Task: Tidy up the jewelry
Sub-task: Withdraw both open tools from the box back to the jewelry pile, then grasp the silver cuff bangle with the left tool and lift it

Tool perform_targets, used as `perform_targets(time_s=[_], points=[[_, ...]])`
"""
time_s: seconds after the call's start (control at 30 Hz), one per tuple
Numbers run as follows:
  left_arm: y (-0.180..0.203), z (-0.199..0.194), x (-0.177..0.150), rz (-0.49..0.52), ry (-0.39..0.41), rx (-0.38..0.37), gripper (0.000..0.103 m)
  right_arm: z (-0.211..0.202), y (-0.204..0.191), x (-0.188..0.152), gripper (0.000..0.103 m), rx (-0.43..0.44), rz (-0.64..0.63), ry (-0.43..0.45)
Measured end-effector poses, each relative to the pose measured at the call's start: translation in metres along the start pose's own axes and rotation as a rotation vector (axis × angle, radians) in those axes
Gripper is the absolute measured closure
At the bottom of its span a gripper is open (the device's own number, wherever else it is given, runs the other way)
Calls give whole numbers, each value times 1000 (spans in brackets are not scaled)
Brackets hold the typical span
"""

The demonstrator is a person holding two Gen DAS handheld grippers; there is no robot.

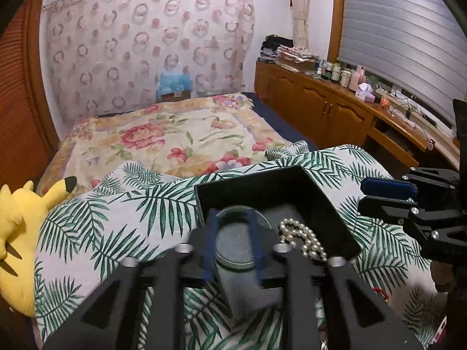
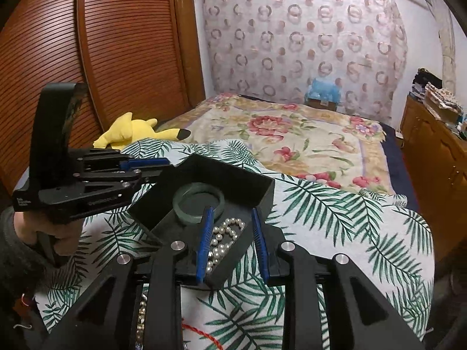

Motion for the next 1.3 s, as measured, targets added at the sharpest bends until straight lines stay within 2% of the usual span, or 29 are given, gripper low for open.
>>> perform_targets(time_s=[0.13,0.63,0.73,1.13,1.3], points=[[10,-21,-12,0,13,-13,65,-13,0,-11,74,-12,6,6],[59,-59,-80,-8,-27,-71,65,-51,2,-96,73,-71,52,-22],[68,-63,-89,-2,-29,-75,64,-54,1,-113,70,-99,50,-32],[75,-76,-101,-20,-13,-76,64,-62,-5,-157,68,-109,71,-65],[76,-69,-104,-27,-27,-83,64,-62,-5,-160,68,-112,72,-60]])
Point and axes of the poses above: each gripper's, at about its wrist camera, not at the fingertips, and z roughly the way its jaws point, y to its right, x to its top, the point moved 8 cm from there along z, roughly the way its jaws point, and after that the axes turned 11 degrees about z, right-handed, at the moved point
